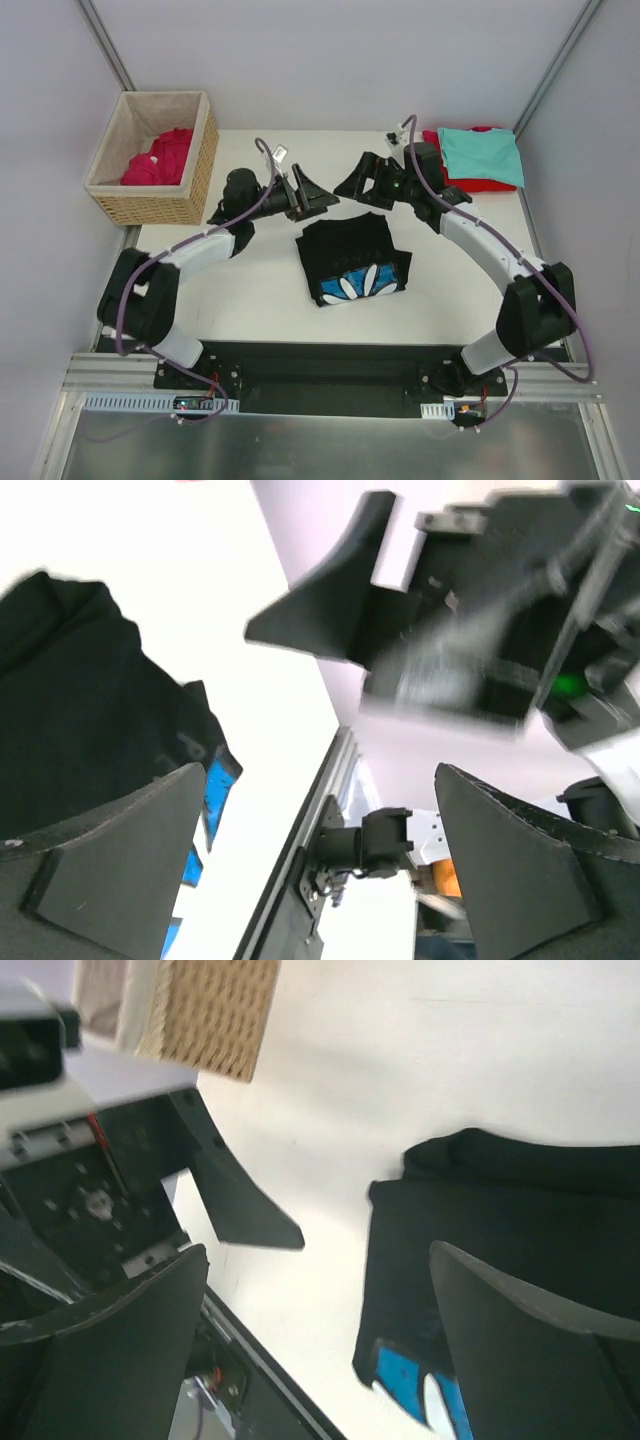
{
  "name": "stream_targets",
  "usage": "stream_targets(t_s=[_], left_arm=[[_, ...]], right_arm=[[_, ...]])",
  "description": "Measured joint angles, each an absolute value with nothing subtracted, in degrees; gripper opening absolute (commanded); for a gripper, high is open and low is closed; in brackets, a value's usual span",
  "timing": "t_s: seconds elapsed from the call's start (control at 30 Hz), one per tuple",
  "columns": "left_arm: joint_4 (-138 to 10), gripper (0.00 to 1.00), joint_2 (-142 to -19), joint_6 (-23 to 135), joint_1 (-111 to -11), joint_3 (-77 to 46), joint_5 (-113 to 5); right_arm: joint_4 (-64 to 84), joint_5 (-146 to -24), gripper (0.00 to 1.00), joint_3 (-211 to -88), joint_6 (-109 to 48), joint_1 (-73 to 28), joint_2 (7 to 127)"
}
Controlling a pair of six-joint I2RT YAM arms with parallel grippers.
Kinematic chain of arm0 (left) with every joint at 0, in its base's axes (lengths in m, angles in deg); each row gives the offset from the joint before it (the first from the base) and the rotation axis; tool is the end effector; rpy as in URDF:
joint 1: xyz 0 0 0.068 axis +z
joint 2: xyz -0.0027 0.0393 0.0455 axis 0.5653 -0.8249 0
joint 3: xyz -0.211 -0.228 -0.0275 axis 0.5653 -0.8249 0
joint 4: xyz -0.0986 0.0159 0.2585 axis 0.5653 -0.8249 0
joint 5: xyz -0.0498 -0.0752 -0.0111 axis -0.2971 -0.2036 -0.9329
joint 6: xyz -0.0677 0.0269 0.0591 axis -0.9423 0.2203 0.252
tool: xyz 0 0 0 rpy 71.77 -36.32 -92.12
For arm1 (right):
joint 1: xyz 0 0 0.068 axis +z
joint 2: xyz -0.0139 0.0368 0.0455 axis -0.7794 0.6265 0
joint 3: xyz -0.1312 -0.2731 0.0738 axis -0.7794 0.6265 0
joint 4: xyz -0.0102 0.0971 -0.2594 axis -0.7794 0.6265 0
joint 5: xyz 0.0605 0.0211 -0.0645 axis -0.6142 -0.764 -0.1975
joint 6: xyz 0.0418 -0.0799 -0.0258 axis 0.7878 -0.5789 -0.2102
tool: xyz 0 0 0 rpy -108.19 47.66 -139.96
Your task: Fold and stack the t-shirts
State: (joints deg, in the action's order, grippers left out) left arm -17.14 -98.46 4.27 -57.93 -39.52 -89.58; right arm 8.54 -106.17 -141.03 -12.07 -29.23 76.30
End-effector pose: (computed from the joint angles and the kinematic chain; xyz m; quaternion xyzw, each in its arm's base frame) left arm 0.3422 -0.2128 0.2824 0.0407 0.6890 -0.6513 0.3152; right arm 0.3772 0.1957 0.3131 -0.1131 0.8091 0.4042 0.4113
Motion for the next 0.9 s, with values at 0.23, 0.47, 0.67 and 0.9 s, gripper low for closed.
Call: stream_targets(t_s=[0.23,0.47,0.67,0.9], left_arm=[[-52.98,0.99,-75.71,19.79,-57.56,-33.36,-78.67],[-78.51,0.99,-59.86,28.11,-55.06,-34.65,-62.91],[-88.61,0.99,-53.94,29.84,-54.19,-39.48,-57.28],[-92.65,0.99,-52.67,29.88,-53.84,-43.37,-56.79]], right_arm=[[30.05,-91.53,0.63,-144.57,-25.93,-19.55,67.29],[41.72,-78.52,0.01,-136.88,-30.65,-15.85,67.86],[43.71,-72.64,0.01,-139.06,-30.72,-7.37,73.06],[41.56,-70.98,0.01,-145.75,-29.93,-1.45,82.44]])
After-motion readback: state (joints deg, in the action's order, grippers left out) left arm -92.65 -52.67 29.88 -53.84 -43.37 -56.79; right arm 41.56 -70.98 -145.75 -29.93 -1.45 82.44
